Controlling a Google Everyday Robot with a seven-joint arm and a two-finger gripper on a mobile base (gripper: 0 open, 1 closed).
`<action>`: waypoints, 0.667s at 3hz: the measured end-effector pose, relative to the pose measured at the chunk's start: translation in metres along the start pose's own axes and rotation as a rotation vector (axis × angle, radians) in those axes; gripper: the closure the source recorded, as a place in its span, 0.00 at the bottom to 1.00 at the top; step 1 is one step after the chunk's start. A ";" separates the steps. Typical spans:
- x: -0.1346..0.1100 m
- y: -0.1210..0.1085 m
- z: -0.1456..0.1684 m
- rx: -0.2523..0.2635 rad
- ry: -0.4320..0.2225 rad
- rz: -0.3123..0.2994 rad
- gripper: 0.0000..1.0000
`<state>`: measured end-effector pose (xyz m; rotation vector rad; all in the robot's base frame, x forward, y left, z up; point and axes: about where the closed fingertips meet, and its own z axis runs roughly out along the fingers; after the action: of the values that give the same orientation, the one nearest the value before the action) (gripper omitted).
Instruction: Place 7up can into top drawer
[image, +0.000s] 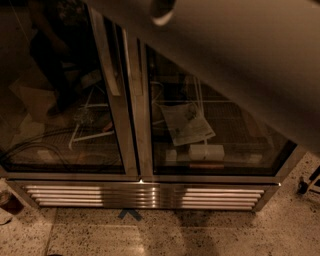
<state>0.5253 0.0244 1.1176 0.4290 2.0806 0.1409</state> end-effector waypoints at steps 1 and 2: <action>0.000 0.000 0.000 0.000 -0.001 0.000 0.00; -0.001 -0.001 0.000 0.002 -0.002 0.000 0.00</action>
Offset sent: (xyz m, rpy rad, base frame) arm 0.0316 -0.1115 -0.0204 -0.0270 -0.0331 -0.1854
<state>0.5254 0.0232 1.1179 0.4300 2.0791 0.1390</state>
